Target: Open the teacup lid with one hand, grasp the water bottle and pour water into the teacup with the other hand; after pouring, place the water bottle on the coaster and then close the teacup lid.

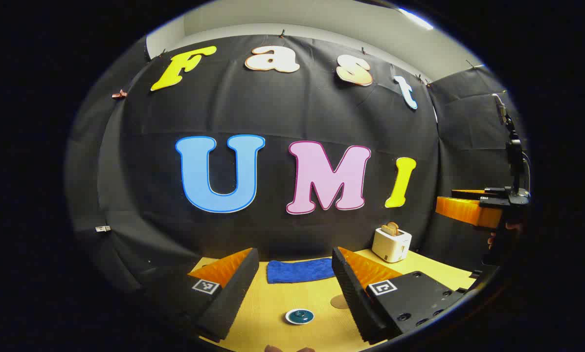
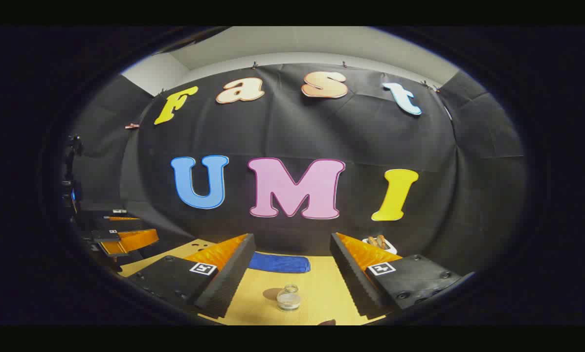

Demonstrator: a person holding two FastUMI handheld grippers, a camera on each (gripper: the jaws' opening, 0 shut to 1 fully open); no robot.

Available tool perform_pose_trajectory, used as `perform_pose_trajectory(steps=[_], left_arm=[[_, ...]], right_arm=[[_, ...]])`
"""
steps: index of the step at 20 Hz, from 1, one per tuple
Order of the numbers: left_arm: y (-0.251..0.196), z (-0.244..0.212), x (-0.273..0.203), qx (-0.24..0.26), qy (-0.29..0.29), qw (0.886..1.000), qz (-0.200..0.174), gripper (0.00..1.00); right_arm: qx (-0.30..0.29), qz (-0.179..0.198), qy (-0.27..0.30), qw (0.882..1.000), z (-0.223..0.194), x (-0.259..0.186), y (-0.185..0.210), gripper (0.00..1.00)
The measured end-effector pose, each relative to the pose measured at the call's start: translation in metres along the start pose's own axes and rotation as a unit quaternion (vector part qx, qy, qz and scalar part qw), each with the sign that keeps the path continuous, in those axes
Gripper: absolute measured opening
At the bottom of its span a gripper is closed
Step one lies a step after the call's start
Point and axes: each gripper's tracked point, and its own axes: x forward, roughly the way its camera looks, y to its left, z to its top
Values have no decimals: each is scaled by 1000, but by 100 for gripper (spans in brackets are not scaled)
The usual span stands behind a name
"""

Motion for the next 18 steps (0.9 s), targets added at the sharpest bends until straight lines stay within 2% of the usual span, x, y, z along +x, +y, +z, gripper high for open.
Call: perform_pose_trajectory(steps=[13,18], left_arm=[[-1,-2,13,3,5,1000,-5,95],[0,-16,25,-1,17,1000,-3,95]], right_arm=[[-3,8,10,1000,-6,12,6,96],[-3,13,24,1000,-25,20,7,96]])
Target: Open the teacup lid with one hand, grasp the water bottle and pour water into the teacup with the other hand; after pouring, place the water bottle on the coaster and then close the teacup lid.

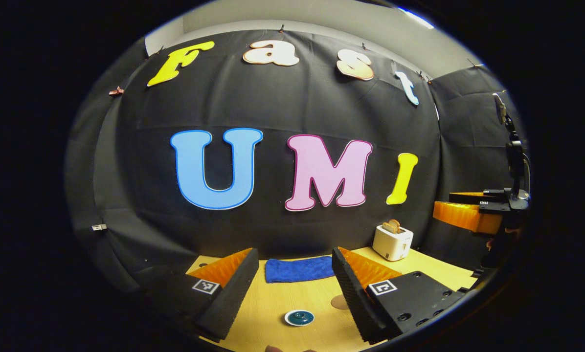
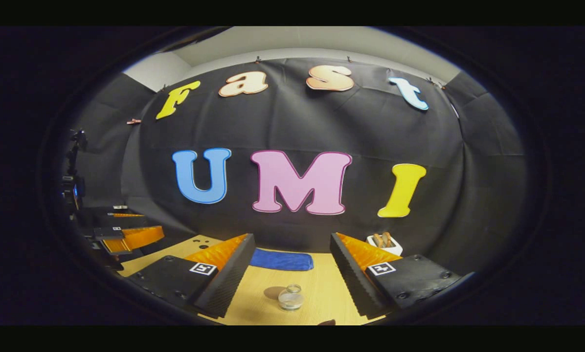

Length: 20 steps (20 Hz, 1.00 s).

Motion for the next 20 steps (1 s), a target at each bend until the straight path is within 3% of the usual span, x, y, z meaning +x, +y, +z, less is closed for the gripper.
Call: perform_pose_trajectory(steps=[7,15,20], left_arm=[[0,-70,41,7,28,1000,2,95],[0,-226,98,-26,79,996,28,93],[1,-282,118,-24,108,994,23,76]], right_arm=[[-1,20,39,999,-73,23,5,96],[-6,36,69,997,-189,44,-1,96],[21,25,91,995,-234,45,-1,96]])
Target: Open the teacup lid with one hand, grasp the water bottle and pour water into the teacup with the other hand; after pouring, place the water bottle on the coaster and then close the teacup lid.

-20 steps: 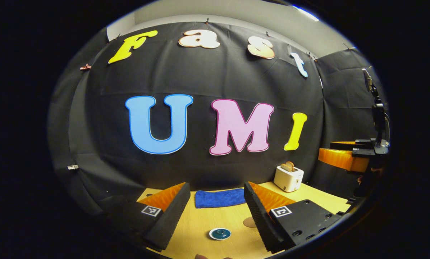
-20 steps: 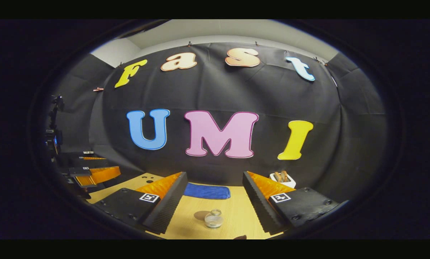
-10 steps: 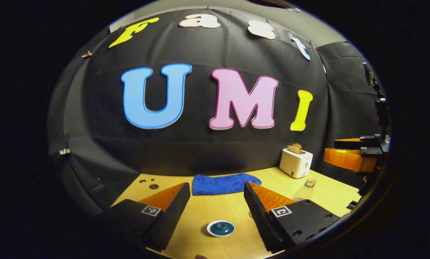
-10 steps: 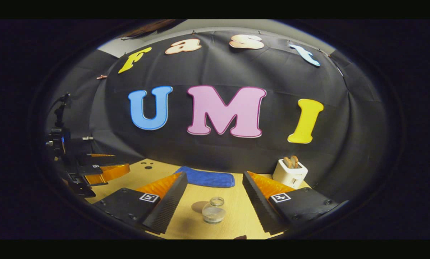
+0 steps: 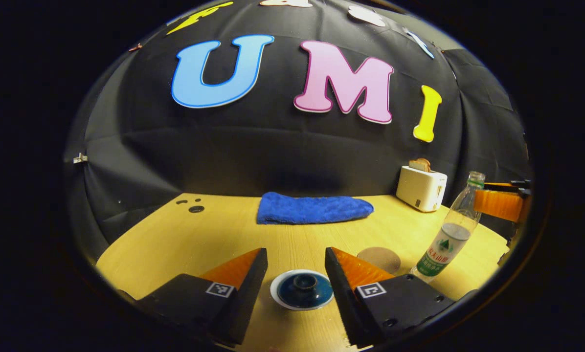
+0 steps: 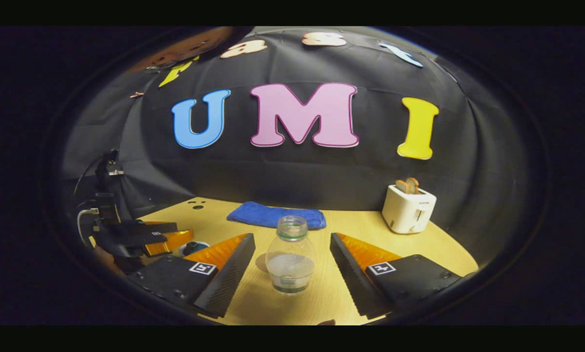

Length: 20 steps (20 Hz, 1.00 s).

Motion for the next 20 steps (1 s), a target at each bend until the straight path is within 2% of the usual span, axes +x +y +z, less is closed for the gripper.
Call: perform_pose_trajectory(steps=[4,5,6,7,8,11,16,20], left_arm=[[-1,-21,9,12,22,1000,-6,57],[-2,-19,9,11,17,1000,-8,55],[-5,-16,9,13,12,1000,-10,47],[-7,-18,10,18,14,1000,-10,49],[-7,-18,9,21,13,1000,-9,46],[-14,-16,9,20,7,1000,-17,45],[-10,-33,16,7,29,999,-13,45],[-11,-32,17,-6,14,1000,-17,39]], right_arm=[[5,7,9,1000,-11,-1,6,96],[1,7,10,1000,-12,-1,6,96],[-4,8,11,1000,-14,-2,6,96],[-6,9,11,1000,-15,-1,6,96],[-5,11,12,1000,-16,-1,7,96],[1,11,14,1000,-20,1,3,96],[1,9,15,1000,-22,3,-1,96],[3,9,21,1000,-30,4,0,96]])
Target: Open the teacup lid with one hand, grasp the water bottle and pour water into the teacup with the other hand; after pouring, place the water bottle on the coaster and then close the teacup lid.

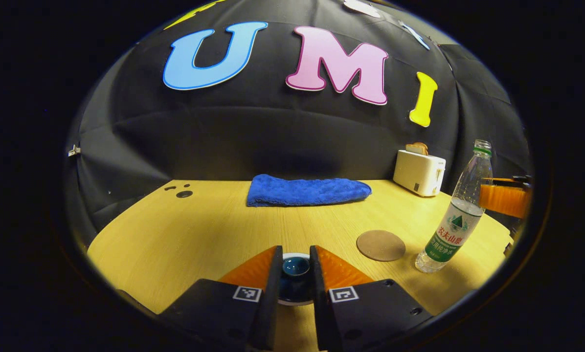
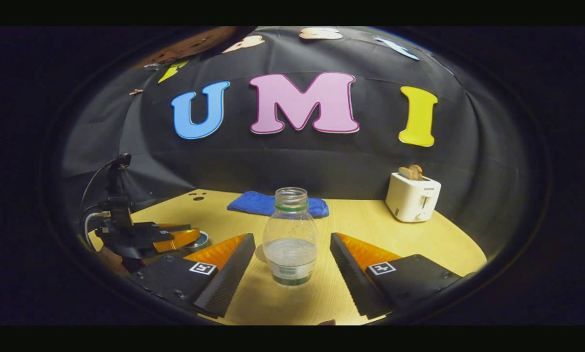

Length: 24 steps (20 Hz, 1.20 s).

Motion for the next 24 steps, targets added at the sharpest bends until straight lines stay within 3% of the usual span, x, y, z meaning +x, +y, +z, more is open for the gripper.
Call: perform_pose_trajectory(steps=[3,14,15,16,17,18,23,24], left_arm=[[4,7,-1,-9,-12,1000,8,27],[12,37,-18,-18,-34,999,12,34],[13,36,-18,-18,-33,999,13,31],[14,37,-19,-18,-31,999,13,34],[15,35,-20,-15,-31,999,15,31],[17,37,-21,-12,-32,999,16,34],[26,46,-26,-9,-37,999,25,27],[30,47,-28,-10,-37,999,29,31]], right_arm=[[-1,0,9,1000,-14,1,2,96],[-2,-10,29,1000,-58,27,2,96],[0,-11,29,1000,-58,30,1,96],[5,-17,29,999,-58,30,-2,94],[11,-19,30,999,-59,41,-2,87],[13,-20,34,999,-59,37,-2,80],[-51,-20,42,998,-41,44,-3,77],[-75,-25,41,996,-35,46,-3,77]])
